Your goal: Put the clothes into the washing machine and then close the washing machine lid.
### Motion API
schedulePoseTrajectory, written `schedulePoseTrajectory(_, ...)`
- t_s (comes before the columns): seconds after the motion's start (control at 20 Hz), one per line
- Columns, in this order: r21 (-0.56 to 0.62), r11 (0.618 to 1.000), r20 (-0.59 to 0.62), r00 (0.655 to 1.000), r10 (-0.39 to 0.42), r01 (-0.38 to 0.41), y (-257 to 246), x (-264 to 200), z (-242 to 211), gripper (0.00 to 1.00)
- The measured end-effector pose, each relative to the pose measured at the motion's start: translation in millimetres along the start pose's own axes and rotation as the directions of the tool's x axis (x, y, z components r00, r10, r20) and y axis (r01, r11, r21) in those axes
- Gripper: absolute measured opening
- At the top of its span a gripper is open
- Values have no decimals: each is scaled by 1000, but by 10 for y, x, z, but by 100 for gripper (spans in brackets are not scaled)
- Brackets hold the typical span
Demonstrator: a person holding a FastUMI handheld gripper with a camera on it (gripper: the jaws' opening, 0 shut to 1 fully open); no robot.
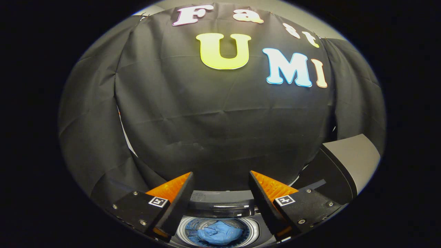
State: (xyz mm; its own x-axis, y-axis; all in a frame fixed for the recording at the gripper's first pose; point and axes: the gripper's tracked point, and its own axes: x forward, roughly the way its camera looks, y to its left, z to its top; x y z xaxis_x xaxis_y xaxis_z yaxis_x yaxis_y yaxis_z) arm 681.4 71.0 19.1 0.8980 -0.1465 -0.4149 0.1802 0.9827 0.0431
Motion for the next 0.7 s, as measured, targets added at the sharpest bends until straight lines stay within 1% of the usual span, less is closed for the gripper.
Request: schedulePoseTrajectory(0.7, 4, 1000, -8, 1000, -3, 3, -2, -4, -10, 97)
